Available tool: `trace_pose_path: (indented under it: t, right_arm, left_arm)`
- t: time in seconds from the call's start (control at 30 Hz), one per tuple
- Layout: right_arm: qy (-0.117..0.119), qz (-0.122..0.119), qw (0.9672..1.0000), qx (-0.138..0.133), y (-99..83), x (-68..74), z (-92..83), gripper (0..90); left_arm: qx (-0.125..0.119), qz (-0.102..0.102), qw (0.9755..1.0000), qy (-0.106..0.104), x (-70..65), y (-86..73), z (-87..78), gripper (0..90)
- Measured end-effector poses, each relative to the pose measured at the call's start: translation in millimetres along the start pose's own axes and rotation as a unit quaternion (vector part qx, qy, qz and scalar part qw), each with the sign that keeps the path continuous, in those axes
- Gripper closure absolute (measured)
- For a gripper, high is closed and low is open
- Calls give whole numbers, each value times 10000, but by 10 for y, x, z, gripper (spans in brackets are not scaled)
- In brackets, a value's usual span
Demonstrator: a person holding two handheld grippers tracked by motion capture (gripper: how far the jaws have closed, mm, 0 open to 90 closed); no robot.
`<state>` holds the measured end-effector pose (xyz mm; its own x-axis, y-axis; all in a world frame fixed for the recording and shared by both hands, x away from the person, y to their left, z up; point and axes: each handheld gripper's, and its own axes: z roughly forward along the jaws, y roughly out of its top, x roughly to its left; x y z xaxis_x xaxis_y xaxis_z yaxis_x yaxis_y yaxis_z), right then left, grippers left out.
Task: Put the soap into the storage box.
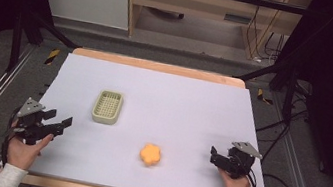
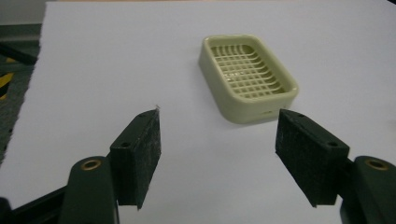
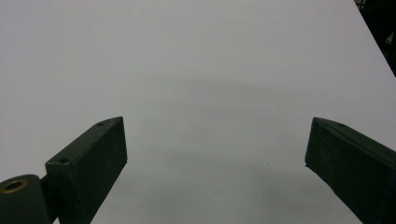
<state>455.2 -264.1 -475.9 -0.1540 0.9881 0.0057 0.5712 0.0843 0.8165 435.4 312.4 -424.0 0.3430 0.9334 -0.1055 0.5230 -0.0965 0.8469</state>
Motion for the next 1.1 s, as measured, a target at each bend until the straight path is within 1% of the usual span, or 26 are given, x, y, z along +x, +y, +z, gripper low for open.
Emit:
trace_pose_path:
  t: [0.03, 0.07, 0.1, 0.13, 0.17, 0.2, 0.27, 0.3, 0.33, 0.37, 0.47, 0.5, 0.6, 0.67, 0.7, 0.73, 0.77, 0.8, 0.87, 0.9, 0.93, 0.97, 1.0, 1.07, 1.1]
  right_arm:
    - [-4, -10, 10000, 8, 0, 0, 0, 61]
    - [-4, -10, 10000, 8, 0, 0, 0, 61]
    - [-17, -19, 10000, 5, -1, 1, 0, 61]
    - [-17, -19, 10000, 5, -1, 1, 0, 61]
    - [-9, -5, 10000, 21, 0, -1, -1, 60]
    - [-9, -5, 10000, 21, 0, -1, -1, 60]
    - [-6, -12, 10000, 27, 0, -2, 5, 60]
    - [-7, -15, 10000, 33, 1, 0, 8, 60]
    - [-7, -15, 10000, 33, 1, 0, 8, 60]
    - [-15, -37, 10000, 41, 6, 0, 14, 60]
    - [-19, -38, 10000, 40, 7, -1, 10, 60]
    - [-1, -41, 10000, 32, 8, 0, 7, 60]
    - [7, -25, 10000, 60, 7, -1, 12, 59]
    - [4, -24, 10000, 68, 8, -2, 14, 59]
    - [10, -45, 10000, 71, 11, -3, 14, 59]
    - [10, -45, 10000, 71, 11, -3, 14, 59]
    - [18, -43, 10000, 75, 12, 0, 11, 59]
    - [18, -43, 10000, 75, 12, 0, 11, 59]
    - [28, -53, 9999, 87, 13, 1, 6, 60]
    - [21, -62, 9999, 94, 12, 2, 2, 60]
    - [21, -62, 9999, 94, 12, 2, 2, 60]
    - [11, -46, 9999, 106, 14, 1, -4, 60]
    - [11, -46, 9999, 106, 14, 1, -4, 60]
    - [-2, -67, 9999, 84, 16, -5, -5, 60]
    - [-9, -75, 9999, 95, 17, -2, -6, 60]
  left_arm:
    - [38, 72, 9999, -84, -73, 29, 15, 306]
    - [38, 72, 9999, -84, -73, 29, 15, 306]
    - [72, 125, 9997, -198, -158, 50, 42, 306]
    - [72, 125, 9997, -198, -158, 50, 42, 306]
    - [109, 197, 9994, -253, -221, 56, 68, 306]
    - [109, 197, 9994, -253, -221, 56, 68, 306]
    - [152, 242, 9991, -317, -271, 59, 91, 305]
    - [170, 301, 9988, -350, -306, 66, 104, 306]
    - [170, 301, 9988, -350, -306, 66, 104, 306]
    - [164, 340, 9985, -408, -335, 79, 104, 309]
    - [156, 372, 9981, -457, -364, 97, 103, 312]
    - [161, 411, 9976, -527, -399, 114, 115, 313]
    - [201, 538, 9965, -612, -467, 149, 144, 322]
    - [200, 541, 9963, -633, -488, 159, 155, 323]
    - [227, 622, 9953, -707, -548, 198, 179, 323]
    - [227, 622, 9953, -707, -548, 198, 179, 321]
    - [204, 668, 9946, -767, -629, 231, 199, 320]
    - [204, 668, 9946, -767, -629, 231, 199, 320]
    - [215, 785, 9931, -843, -718, 269, 218, 318]
    - [222, 868, 9919, -898, -787, 298, 236, 316]
    - [222, 868, 9919, -898, -787, 298, 236, 314]
    - [248, 974, 9903, -960, -863, 324, 266, 311]
    - [248, 974, 9903, -960, -863, 324, 266, 310]
    - [301, 1076, 9886, -1006, -940, 340, 302, 307]
    - [341, 1148, 9871, -1063, -1008, 342, 332, 305]
